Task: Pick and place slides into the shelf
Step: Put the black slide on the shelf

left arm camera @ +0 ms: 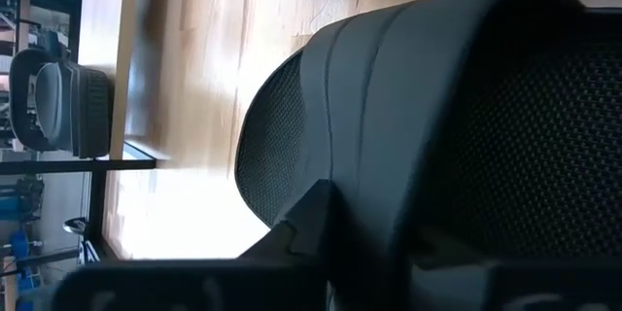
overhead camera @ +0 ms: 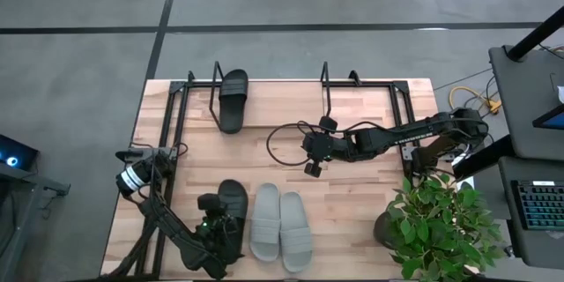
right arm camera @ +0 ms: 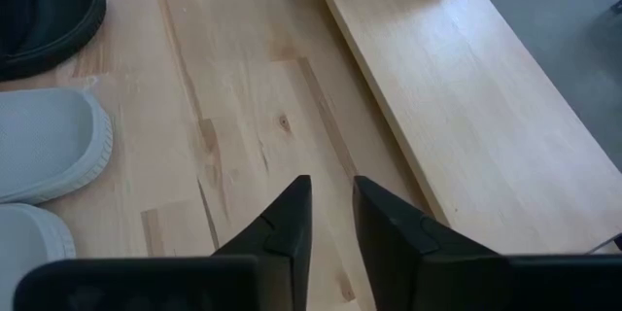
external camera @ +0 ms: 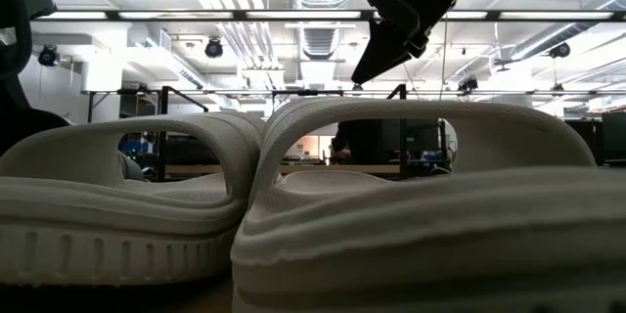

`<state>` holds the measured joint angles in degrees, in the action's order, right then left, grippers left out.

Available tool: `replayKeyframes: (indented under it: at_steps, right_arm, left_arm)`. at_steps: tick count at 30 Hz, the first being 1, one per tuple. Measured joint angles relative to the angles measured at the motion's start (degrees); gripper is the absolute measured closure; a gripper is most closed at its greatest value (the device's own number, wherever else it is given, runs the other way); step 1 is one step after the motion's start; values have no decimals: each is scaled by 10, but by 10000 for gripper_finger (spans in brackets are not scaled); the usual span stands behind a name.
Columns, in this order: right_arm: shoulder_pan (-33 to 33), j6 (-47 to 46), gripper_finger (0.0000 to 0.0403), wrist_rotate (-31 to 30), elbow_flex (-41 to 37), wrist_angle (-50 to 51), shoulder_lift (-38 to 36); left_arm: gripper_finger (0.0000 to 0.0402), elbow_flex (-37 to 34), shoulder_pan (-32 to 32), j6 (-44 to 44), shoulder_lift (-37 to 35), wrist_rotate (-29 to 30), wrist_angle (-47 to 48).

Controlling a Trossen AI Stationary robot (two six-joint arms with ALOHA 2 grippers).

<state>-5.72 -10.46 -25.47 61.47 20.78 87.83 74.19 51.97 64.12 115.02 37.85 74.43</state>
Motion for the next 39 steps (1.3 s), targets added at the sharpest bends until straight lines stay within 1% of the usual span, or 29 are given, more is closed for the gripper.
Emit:
replayKeyframes:
  at_steps: [2, 5, 10, 17, 19, 24, 28, 31, 33, 37, 39]
  right_arm:
    - [0, 0, 335, 0, 0, 0, 0]
    - [0, 0, 331, 0, 0, 0, 0]
    - [0, 0, 326, 0, 0, 0, 0]
    - [0, 0, 331, 0, 0, 0, 0]
    - [0, 0, 334, 0, 0, 0, 0]
    - [0, -9, 333, 0, 0, 0, 0]
    - [0, -13, 326, 0, 0, 0, 0]
    - [0, -13, 322, 0, 0, -1, 0]
    - [0, -13, 321, 0, 0, -2, 0]
    - [0, -12, 324, 1, 0, -14, 0]
    - [0, 5, 326, 2, 0, -42, 0]
  left_arm:
    - [395, 0, 0, 0, -1, -1, 1]
    - [395, 4, 0, 0, -1, -4, 12]
    - [399, 23, 0, 2, -3, -17, 56]
    - [400, 40, -7, 16, -26, 6, 111]
    - [400, 41, -8, 16, -38, 23, 117]
    - [401, 41, -18, 16, -71, 94, 141]
    - [401, 41, -35, 16, -105, 126, 157]
    - [401, 41, -47, 14, -131, 194, 157]
    - [401, 42, -53, 4, -145, 225, 156]
    - [401, 42, -68, -4, -167, 253, 157]
    - [401, 42, -74, -5, -172, 259, 156]
